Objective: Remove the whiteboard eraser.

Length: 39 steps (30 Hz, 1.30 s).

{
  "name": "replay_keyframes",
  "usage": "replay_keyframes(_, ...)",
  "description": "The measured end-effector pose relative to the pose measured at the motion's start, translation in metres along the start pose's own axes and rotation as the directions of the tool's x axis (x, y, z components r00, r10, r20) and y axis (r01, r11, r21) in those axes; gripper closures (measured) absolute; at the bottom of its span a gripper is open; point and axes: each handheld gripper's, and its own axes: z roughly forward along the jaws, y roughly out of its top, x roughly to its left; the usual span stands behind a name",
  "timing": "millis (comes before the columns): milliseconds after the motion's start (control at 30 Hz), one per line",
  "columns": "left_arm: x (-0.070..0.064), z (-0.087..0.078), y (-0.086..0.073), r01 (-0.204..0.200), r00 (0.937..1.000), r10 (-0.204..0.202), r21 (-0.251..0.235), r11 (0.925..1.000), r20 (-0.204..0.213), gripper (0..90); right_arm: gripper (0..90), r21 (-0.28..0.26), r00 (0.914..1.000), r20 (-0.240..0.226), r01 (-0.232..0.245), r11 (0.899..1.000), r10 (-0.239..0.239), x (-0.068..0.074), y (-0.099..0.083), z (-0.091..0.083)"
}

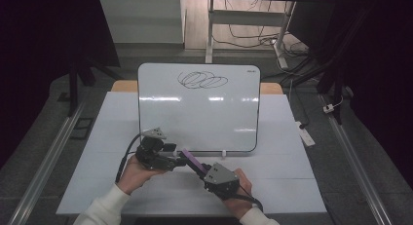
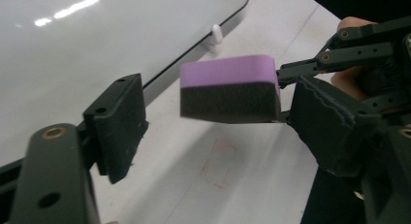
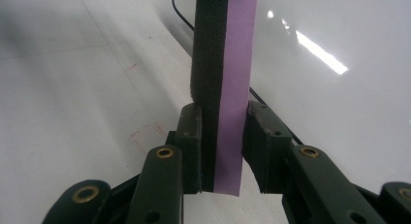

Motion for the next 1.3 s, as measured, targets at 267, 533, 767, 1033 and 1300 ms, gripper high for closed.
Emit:
replay_keyframes(267, 0.002, 0.008, 0.002, -0.002, 0.9983, 0.001, 0.024, 0.9997, 0.057, 34.2, 68.4, -0.004, 0.9993, 0.007, 0.037, 0.999, -0.037, 0.007, 0.002, 0.000)
replay_keyframes(533, 0.005, 0.012, 0.001, 0.016, 0.9962, -0.020, 0.040, 0.9991, 0.085, 37.4, 68.4, 0.000, 0.9973, 0.022, 0.070, 0.998, -0.070, 0.010, 0.001, 0.000)
replay_keyframes(767, 0.009, 0.013, -0.001, 0.036, 0.9931, -0.042, 0.057, 0.9977, 0.110, 36.9, 68.4, 0.007, 0.9941, 0.038, 0.102, 0.995, -0.102, 0.013, 0.002, 0.000)
replay_keyframes(1033, 0.008, 0.015, -0.001, 0.036, 0.9924, -0.044, 0.074, 0.9966, 0.115, 37.5, 68.4, 0.002, 0.9922, 0.049, 0.114, 0.993, -0.114, 0.013, 0.002, -0.001)
replay_keyframes(1300, 0.005, 0.013, -0.002, 0.012, 0.9954, -0.019, 0.073, 0.9973, 0.094, 38.6, 67.4, 0.001, 0.9930, 0.031, 0.114, 0.994, -0.114, 0.012, 0.001, 0.000)
